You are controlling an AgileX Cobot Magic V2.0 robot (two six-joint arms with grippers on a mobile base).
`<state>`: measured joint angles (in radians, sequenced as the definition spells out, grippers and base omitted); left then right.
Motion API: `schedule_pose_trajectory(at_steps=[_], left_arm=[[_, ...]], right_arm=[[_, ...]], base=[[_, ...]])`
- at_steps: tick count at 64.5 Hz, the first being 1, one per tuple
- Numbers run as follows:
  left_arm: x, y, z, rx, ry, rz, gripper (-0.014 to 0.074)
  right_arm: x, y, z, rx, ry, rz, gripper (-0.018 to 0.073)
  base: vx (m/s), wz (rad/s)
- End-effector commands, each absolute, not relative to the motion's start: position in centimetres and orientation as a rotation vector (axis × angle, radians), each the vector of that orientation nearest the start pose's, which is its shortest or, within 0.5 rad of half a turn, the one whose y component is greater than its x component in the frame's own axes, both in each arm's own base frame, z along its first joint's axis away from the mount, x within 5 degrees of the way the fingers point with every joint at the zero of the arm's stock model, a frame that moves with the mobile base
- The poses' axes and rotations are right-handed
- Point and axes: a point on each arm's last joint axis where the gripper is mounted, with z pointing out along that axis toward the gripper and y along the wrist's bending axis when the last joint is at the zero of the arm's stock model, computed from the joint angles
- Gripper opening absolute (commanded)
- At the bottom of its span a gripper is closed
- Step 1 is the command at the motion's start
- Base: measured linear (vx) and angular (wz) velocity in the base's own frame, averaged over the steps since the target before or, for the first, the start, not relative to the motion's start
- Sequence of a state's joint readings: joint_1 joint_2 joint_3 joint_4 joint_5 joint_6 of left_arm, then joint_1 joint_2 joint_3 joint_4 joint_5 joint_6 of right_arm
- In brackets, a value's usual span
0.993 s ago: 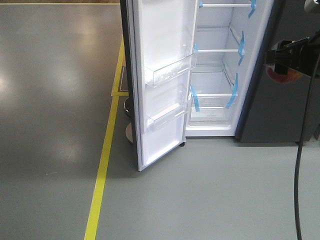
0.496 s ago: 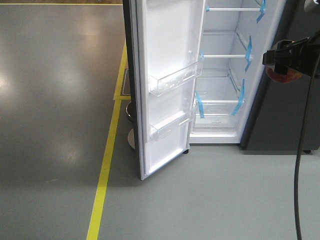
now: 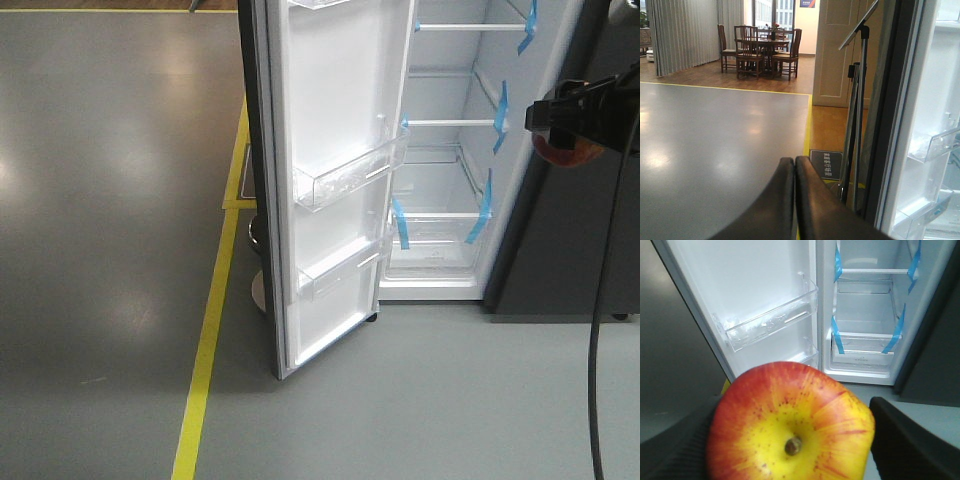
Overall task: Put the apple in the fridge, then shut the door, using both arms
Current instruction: 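Approach closer to the refrigerator shelves, apple in right gripper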
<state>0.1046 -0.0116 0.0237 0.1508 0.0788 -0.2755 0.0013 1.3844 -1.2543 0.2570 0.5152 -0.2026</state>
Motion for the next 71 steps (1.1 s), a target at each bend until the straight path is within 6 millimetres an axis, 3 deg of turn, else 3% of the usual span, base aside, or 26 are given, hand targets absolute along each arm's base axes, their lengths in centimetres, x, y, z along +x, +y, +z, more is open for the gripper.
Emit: schedule_pose_trajectory(at_steps=[1, 71], left_arm=[[5.61, 0.56, 19.67, -0.176, 1.505, -0.029, -0.0006], [5.61, 0.56, 19.67, -0.176, 1.505, -0.029, -0.0006]], right_arm=[[30.82, 1.09, 39.93, -0.043, 1.977, 0.136, -0.0005], [30.82, 1.09, 39.93, -0.043, 1.977, 0.136, -0.0005]], base=[[0.12, -0.02], [0.12, 0.01]])
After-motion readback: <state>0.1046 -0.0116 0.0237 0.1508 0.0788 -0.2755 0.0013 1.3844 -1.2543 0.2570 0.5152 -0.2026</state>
